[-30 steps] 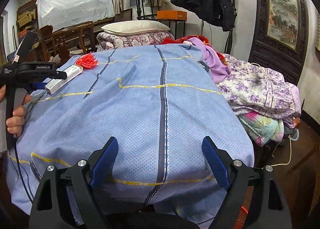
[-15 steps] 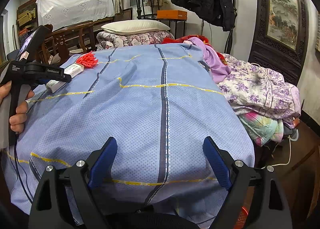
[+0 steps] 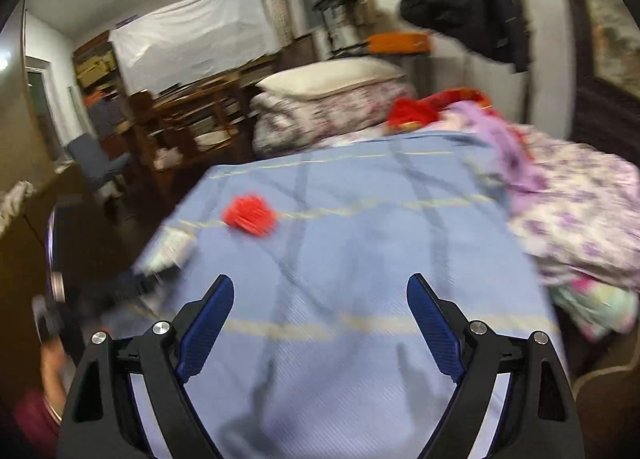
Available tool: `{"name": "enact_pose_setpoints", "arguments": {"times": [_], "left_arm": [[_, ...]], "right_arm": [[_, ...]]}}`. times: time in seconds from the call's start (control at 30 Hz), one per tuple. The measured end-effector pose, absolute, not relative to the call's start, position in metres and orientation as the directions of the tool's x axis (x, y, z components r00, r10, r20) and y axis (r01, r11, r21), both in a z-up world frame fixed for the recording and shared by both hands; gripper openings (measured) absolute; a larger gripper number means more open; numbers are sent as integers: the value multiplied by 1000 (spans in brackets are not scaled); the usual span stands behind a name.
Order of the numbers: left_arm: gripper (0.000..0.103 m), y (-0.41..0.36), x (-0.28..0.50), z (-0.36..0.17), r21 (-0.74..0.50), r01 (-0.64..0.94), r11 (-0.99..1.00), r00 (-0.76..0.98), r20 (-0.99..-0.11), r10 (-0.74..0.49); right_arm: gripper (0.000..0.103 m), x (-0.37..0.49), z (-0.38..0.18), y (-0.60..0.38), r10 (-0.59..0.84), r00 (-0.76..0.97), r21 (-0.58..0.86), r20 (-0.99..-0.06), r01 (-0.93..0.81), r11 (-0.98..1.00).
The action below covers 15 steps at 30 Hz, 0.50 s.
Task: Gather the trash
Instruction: 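Close the left tool around the white medicine box and lift it, then grasp the red yarn pom-pom with the right tool while the left tool holds the white box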
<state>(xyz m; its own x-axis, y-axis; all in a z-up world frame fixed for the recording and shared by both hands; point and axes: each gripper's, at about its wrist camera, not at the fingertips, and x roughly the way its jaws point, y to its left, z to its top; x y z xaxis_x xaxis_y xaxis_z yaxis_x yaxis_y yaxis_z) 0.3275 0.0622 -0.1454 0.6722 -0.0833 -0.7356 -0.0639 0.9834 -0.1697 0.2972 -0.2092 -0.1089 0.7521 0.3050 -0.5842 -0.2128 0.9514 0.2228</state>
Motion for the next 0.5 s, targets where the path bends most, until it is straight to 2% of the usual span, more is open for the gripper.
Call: {"name": "enact_pose_setpoints", "arguments": {"times": [0.23, 0.4, 0.43, 0.47, 0.5], "left_arm": [[49, 64, 328, -146, -183, -67, 981, 674, -733, -90], [49, 66, 326, -145, -195, -60, 979, 683, -723, -103], [49, 67, 327, -145, -203, -56, 978, 684, -721, -111], [49, 67, 328, -145, -208, -53, 977, 682, -722, -117], [49, 67, 329, -146, -214, -50, 976, 677, -725, -124]], "right_arm": [[87, 406, -120, -121, 337, 638, 190, -692, -290, 938], [86, 444, -146, -80, 279, 591, 132, -756, -280, 951], [81, 448, -151, -78, 273, 579, 133, -768, -273, 953], [50, 450, -155, -78, 275, 574, 143, -772, -265, 954], [37, 448, -156, -80, 281, 576, 150, -768, -264, 953]]}}
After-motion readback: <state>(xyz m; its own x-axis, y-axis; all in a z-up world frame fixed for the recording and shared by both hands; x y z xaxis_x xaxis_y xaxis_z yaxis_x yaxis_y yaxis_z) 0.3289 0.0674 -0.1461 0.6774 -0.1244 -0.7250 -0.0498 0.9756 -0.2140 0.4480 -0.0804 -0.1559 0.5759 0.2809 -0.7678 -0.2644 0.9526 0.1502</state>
